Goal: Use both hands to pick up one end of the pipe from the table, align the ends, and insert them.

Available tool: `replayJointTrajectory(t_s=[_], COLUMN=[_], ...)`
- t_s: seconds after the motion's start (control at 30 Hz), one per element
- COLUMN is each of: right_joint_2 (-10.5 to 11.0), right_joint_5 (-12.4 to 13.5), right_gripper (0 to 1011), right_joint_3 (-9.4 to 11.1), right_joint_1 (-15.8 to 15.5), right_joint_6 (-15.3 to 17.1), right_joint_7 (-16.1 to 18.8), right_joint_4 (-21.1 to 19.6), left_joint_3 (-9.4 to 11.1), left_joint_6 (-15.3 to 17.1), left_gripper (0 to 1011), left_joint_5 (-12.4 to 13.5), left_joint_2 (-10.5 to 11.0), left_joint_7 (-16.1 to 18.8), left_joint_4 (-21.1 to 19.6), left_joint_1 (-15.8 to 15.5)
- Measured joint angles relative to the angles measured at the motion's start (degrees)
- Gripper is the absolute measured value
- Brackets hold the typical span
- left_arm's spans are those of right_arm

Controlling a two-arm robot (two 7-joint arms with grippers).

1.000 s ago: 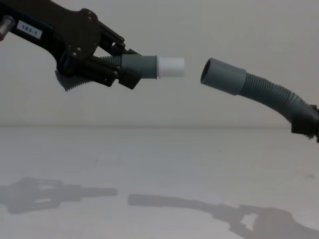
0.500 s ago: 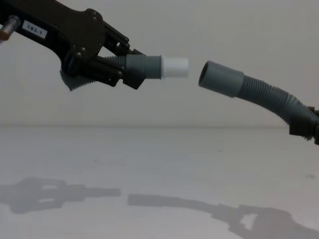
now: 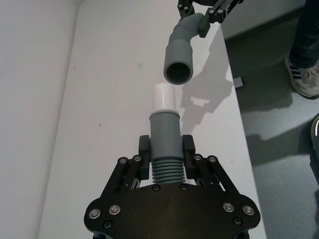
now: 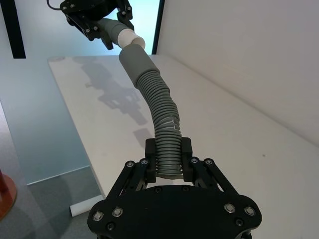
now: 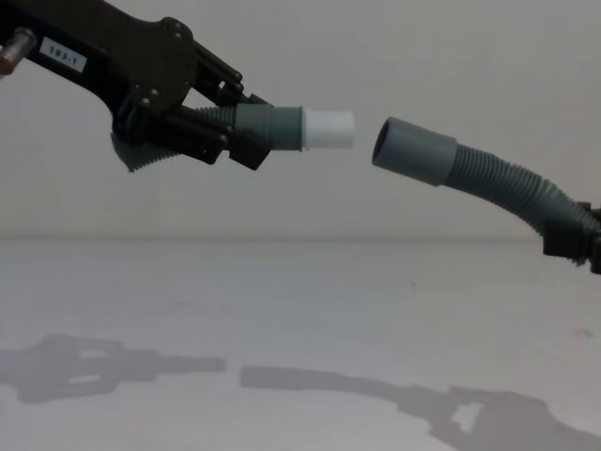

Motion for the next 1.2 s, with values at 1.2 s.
replayJointTrajectory(t_s=[1.2], right_joint_2=[0.12], right_joint_5=[-0.01], right_gripper=[255], right_joint_3=[-0.11], right_joint_1=[0.0], right_joint_6=[0.17], right_joint_7=[-0.18], right_joint_4=[-0.09], left_joint_3=[2.11], left_joint_6=[-1.81], left_gripper=[352], left_joint_5=[-1.06], left_joint_2=[-0.74], left_joint_7=[-1.39], left_joint_4=[2.38], left_joint_1=[-2.07])
